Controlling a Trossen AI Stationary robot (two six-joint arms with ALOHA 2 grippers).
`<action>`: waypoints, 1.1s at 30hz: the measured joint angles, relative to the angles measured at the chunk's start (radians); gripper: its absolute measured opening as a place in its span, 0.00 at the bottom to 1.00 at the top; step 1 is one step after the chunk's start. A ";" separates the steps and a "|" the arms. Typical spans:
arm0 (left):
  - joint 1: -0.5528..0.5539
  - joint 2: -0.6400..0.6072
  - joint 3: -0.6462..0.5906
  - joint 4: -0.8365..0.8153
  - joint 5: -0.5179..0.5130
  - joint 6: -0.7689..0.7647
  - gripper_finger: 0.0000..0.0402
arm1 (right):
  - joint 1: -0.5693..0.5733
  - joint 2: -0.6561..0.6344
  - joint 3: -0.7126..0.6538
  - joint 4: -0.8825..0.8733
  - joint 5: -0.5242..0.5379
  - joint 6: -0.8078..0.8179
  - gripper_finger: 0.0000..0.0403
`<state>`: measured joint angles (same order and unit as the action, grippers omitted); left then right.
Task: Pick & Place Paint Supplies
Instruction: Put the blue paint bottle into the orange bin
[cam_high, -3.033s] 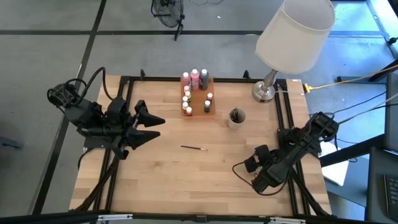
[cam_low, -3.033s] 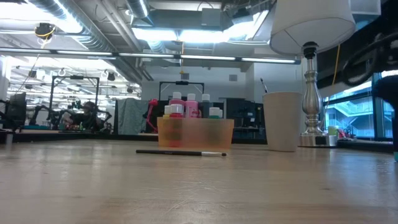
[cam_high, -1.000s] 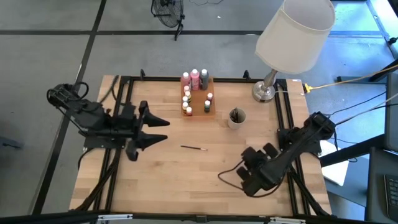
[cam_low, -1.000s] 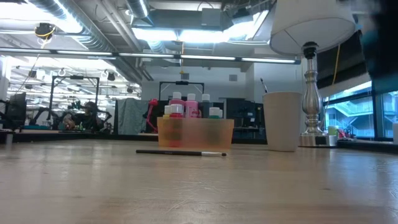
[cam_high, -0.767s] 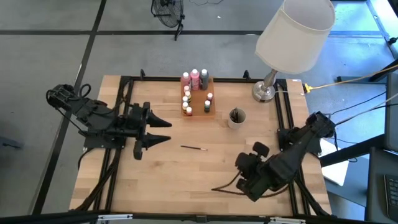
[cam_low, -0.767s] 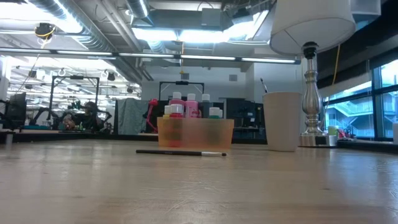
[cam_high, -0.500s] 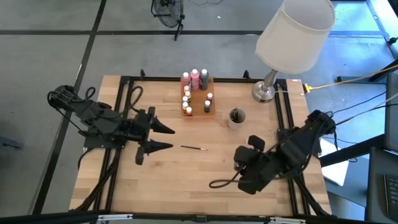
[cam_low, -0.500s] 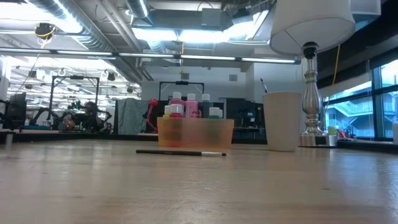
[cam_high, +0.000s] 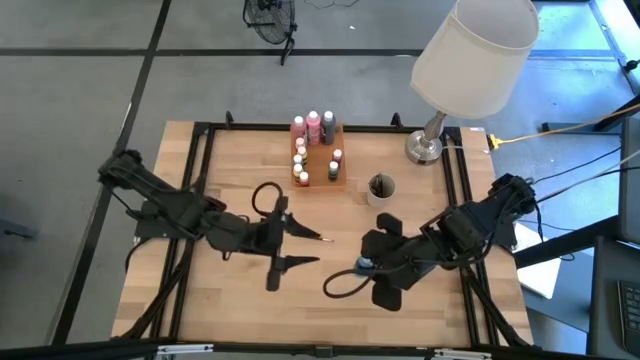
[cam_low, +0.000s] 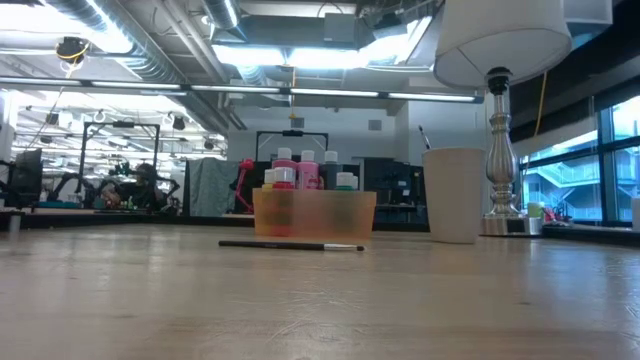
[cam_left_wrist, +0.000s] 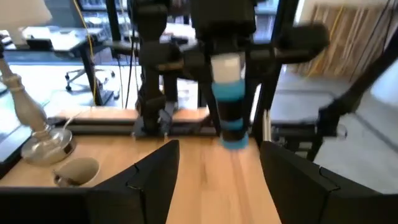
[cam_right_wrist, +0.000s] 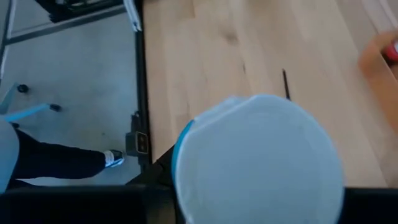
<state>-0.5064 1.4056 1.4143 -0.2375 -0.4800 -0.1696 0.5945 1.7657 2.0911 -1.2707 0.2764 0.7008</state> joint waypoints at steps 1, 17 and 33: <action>0.000 0.006 0.000 0.032 -0.004 0.000 0.55 | 0.000 0.000 0.000 0.013 0.000 -0.010 0.28; 0.057 0.116 0.000 0.338 0.030 0.007 0.55 | -0.025 0.000 0.000 0.102 -0.001 -0.097 0.28; 0.075 0.145 0.000 0.375 0.081 -0.046 0.55 | -0.030 0.027 0.000 0.102 0.000 -0.126 0.28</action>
<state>-0.4316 1.5506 1.4143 0.1380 -0.3987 -0.2159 0.5647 1.7931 2.0911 -1.1685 0.2764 0.5747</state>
